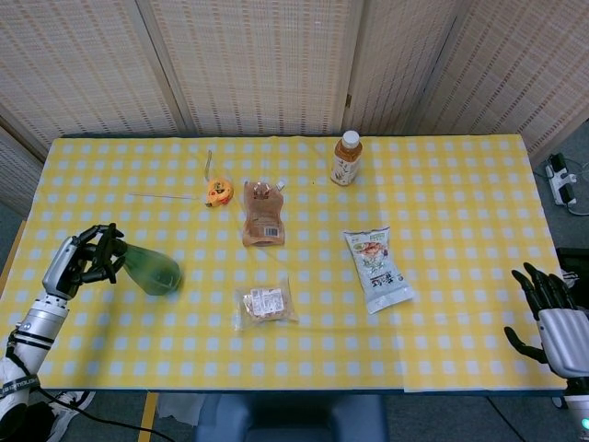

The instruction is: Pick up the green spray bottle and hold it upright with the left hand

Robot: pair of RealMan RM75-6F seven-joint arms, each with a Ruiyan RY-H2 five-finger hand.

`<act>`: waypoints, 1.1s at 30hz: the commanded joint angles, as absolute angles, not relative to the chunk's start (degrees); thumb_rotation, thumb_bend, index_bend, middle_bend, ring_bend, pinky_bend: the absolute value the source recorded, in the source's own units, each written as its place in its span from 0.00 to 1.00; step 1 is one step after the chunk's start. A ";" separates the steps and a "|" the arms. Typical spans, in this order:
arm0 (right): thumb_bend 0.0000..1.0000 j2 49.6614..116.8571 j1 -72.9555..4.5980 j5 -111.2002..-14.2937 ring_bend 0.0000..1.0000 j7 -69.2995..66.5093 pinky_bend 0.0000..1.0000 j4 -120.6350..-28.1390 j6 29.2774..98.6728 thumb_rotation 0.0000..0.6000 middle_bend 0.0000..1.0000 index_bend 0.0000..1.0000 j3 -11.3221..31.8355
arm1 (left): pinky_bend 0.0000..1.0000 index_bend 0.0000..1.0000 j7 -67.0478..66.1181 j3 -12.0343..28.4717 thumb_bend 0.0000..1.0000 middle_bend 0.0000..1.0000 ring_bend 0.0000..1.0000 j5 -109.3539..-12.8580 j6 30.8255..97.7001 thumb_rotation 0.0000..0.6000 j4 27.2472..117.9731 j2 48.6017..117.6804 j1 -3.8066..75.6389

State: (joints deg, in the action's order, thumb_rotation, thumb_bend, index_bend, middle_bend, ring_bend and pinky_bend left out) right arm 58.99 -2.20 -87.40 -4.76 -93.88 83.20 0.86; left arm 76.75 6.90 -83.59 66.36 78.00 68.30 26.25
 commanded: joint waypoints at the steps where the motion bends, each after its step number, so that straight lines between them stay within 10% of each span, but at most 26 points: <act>1: 0.34 59.10 -2.10 -87.74 0.00 -4.93 0.00 -93.77 83.74 1.00 0.00 0.00 0.94 | 1.00 0.37 76.99 6.86 0.26 1.00 1.00 -83.83 66.30 1.00 77.68 68.31 26.19; 27: 0.35 58.98 -1.63 -89.01 0.00 -4.33 0.00 -94.17 84.54 1.00 0.00 0.00 0.21 | 1.00 0.10 82.12 -0.64 0.15 1.00 1.00 -93.61 68.07 1.00 72.54 63.58 24.05; 33: 0.35 58.75 -1.27 -89.26 0.00 -4.63 0.00 -94.21 85.17 1.00 0.00 0.00 0.10 | 0.98 0.16 56.26 0.42 0.15 0.96 0.93 -85.75 75.37 1.00 67.02 65.24 15.77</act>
State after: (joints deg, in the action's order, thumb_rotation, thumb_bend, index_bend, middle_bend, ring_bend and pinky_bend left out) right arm 58.75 -1.27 -89.27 -4.64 -94.21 85.17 0.09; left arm 74.92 -0.52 -91.59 70.06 69.83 64.04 21.45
